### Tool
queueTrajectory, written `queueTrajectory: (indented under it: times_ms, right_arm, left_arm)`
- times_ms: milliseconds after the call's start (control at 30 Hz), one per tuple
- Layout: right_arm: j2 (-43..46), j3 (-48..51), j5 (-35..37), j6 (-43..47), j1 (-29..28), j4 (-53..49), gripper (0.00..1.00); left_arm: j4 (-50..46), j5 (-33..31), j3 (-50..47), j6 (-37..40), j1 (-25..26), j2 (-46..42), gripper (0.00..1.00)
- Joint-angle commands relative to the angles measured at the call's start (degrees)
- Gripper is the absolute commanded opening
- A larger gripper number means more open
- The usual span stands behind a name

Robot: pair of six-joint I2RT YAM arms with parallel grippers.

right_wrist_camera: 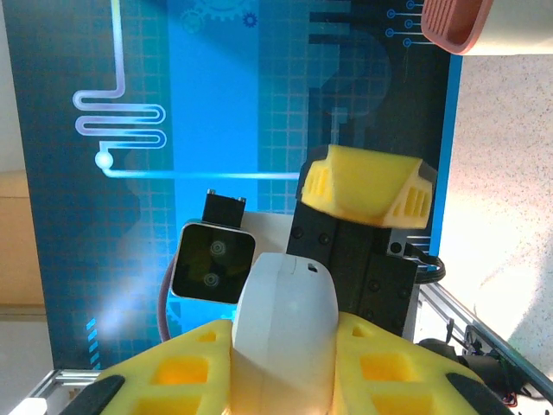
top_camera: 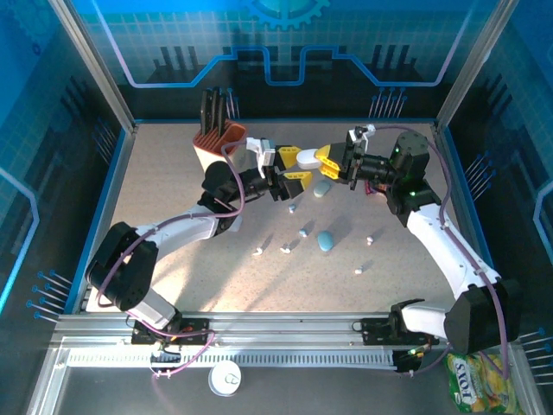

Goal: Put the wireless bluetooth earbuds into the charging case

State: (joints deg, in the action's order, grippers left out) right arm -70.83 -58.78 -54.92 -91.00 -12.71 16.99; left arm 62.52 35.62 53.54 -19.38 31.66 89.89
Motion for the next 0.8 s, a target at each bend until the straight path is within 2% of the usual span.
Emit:
queueTrajectory:
  times_ms: [0,333,533,700,767]
  right_arm:
    - [0.82,-1.48,-0.75,1.88,-0.73,-0.5,0.09]
    - [-0.1,-2.4,0.51,2.14,-2.47,-0.93,0.08]
    - [-0.15,-2.61,0.94,3.29,-3.0,-3.28,0.08]
    - [-0.2,-2.39,0.91,3.11,-2.95,-3.03,0.08]
    - [-0.32,-2.01,1.18,2.25,-3.01,-2.1,0.07]
  left_arm:
    - [3.28,2.16,2.17,-1.47,0.33,1.31,0.67]
    - [5.42,2.78,2.22,-2.2,0.41,1.98,0.46]
    - [5.56,2.85,1.64,-1.73,0.42,1.46,0.51]
    - [5.58,2.79,1.54,-1.85,0.37,1.45,0.4]
    - [5.67,2.88,1.31,-1.83,0.42,1.56,0.39]
